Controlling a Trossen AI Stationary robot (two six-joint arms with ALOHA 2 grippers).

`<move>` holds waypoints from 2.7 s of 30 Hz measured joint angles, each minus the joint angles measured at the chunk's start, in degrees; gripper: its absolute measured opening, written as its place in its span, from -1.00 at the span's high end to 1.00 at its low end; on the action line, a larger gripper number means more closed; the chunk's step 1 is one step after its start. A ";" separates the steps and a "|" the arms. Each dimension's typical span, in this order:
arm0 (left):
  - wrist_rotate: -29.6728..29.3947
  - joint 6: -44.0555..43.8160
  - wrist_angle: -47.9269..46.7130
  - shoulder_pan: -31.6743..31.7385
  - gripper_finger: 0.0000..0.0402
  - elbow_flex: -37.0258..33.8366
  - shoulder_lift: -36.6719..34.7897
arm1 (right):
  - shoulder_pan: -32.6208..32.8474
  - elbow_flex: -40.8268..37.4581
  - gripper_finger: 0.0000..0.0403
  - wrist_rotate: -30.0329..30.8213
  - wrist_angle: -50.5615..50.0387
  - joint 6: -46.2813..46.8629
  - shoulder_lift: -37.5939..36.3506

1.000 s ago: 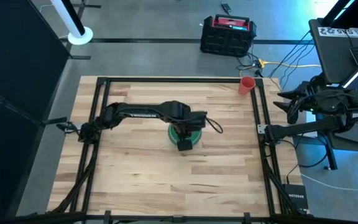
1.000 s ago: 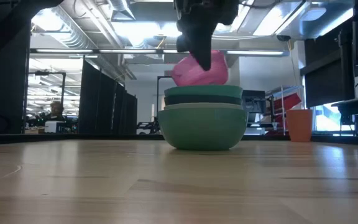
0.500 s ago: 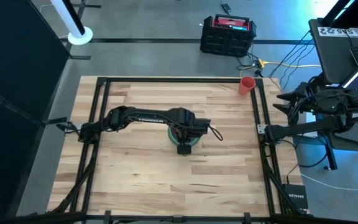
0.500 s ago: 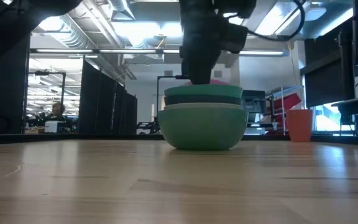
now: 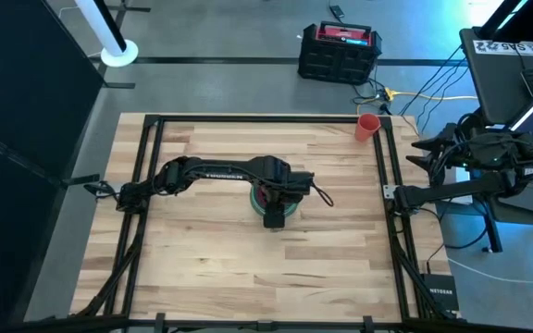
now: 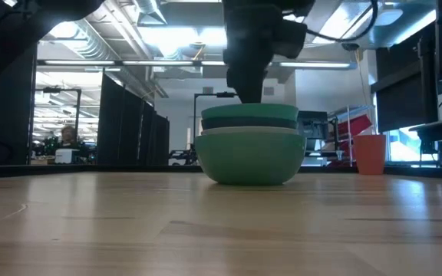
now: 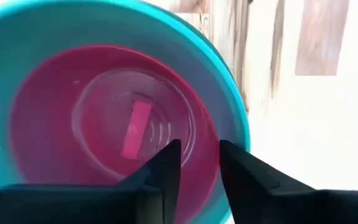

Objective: Nest bowls inside each other
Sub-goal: Stack the pink bowl on top of the green bowl, then move the orange cup to the center of the table

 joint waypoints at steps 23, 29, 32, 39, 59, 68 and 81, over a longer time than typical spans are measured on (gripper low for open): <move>-6.48 -0.74 -1.34 4.03 0.44 0.14 -12.87 | 0.02 -3.19 -0.12 -7.59 15.23 -4.48 0.79; -9.11 1.26 3.68 7.25 0.44 0.14 -18.93 | 0.00 -14.32 -0.12 -9.88 26.48 -9.69 6.95; -9.18 3.18 3.58 8.55 0.44 0.14 -21.27 | -0.05 -19.17 -0.12 -5.96 31.22 -14.04 12.65; -9.11 9.68 -0.30 10.82 0.44 0.14 -26.04 | -14.20 -16.82 -0.12 -6.03 32.93 -20.33 30.51; -8.91 17.25 -10.10 18.60 0.45 0.14 -37.83 | -62.27 5.76 -0.12 -15.46 22.03 -26.96 67.83; -8.89 18.05 -10.24 20.06 0.45 0.14 -39.42 | -63.98 5.62 -0.12 -17.77 20.07 -26.40 71.19; -8.87 18.05 -10.26 20.14 0.45 0.14 -39.36 | -65.53 5.22 -0.12 -15.45 21.03 -26.34 79.99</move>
